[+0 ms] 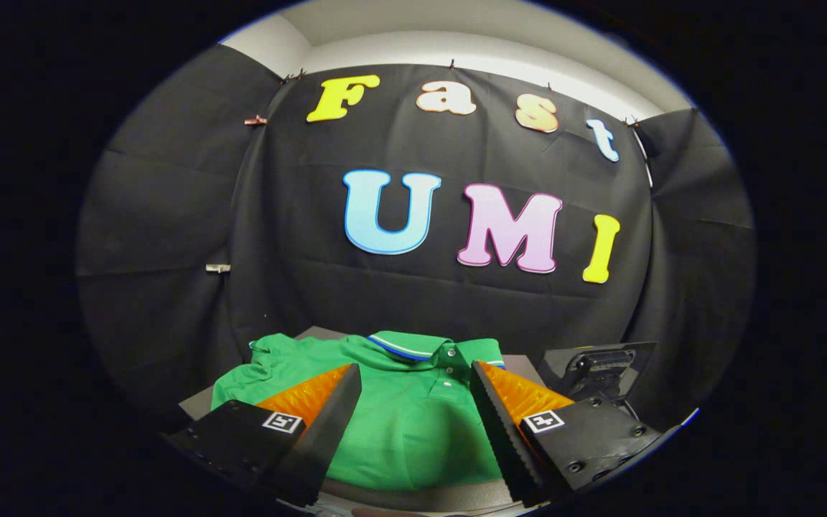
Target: Put the clothes into the washing machine and then close the washing machine lid.
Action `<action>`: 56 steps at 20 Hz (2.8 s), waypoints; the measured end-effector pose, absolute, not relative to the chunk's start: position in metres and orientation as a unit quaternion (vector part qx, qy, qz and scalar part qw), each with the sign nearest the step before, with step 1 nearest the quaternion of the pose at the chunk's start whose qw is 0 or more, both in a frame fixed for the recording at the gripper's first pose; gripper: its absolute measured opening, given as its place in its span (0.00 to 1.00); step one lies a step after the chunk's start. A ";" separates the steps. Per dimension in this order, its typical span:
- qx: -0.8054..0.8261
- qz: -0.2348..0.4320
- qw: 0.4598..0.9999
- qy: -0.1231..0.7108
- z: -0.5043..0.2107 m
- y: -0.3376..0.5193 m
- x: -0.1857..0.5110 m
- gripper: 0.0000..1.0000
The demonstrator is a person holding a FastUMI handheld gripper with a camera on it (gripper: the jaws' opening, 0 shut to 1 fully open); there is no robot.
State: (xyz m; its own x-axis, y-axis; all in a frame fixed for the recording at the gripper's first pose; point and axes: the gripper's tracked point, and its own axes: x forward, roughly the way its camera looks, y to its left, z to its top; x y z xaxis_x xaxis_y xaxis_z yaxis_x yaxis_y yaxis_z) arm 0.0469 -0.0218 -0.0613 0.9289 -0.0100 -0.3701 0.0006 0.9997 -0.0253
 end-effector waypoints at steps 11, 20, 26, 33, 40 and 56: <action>-0.049 0.012 0.918 0.393 -0.142 -0.023 0.052 0.52; -0.039 0.013 0.922 0.385 -0.140 -0.031 0.050 0.15; -0.010 0.022 0.931 0.364 -0.120 -0.030 0.056 0.14; -0.006 0.051 0.953 0.299 -0.068 -0.028 0.068 0.14; -0.032 0.066 0.965 0.253 -0.049 -0.031 0.076 0.14; 0.001 -0.014 0.967 0.253 -0.037 -0.235 0.096 0.14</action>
State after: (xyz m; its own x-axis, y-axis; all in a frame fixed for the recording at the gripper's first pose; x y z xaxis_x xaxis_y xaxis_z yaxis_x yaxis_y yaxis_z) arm 0.0959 -0.2354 -0.0372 0.8711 -0.0262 -0.4904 0.0273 0.9996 -0.0049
